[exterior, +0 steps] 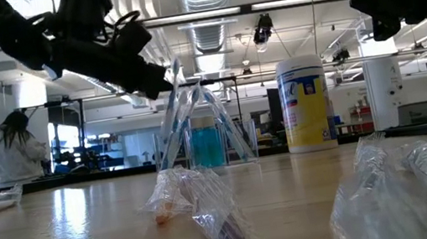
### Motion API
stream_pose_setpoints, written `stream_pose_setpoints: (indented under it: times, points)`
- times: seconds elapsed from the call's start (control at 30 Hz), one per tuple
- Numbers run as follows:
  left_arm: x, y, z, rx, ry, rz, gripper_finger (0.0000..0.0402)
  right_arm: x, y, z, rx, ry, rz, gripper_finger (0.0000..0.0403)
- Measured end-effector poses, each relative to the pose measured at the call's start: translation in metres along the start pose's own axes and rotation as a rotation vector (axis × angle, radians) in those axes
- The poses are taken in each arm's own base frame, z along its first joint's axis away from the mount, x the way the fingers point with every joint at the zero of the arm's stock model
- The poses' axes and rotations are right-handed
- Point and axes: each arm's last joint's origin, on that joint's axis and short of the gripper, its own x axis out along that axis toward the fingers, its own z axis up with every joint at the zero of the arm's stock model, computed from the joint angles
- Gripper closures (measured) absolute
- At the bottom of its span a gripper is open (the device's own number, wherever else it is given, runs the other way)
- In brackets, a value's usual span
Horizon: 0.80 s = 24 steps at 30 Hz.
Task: Pick & Place toothbrushing station
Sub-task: Put the blue toothbrush into the transparent organizer
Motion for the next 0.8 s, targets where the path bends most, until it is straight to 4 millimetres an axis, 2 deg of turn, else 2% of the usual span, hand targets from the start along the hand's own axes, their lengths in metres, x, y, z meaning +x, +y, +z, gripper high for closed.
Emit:
stream_pose_setpoints:
  times: [0.37, 0.8]
  points:
    - [-0.005, -0.005, -0.025, -0.08, 0.024, -0.025, 0.0401, 0.0, 0.0, 0.0, -0.011, -0.001, -0.001, 0.0394]
    - [-0.006, -0.008, -0.038, -0.155, 0.124, -0.057, 0.0401, 0.0, 0.0, 0.0, -0.008, -0.002, -0.001, 0.0394]
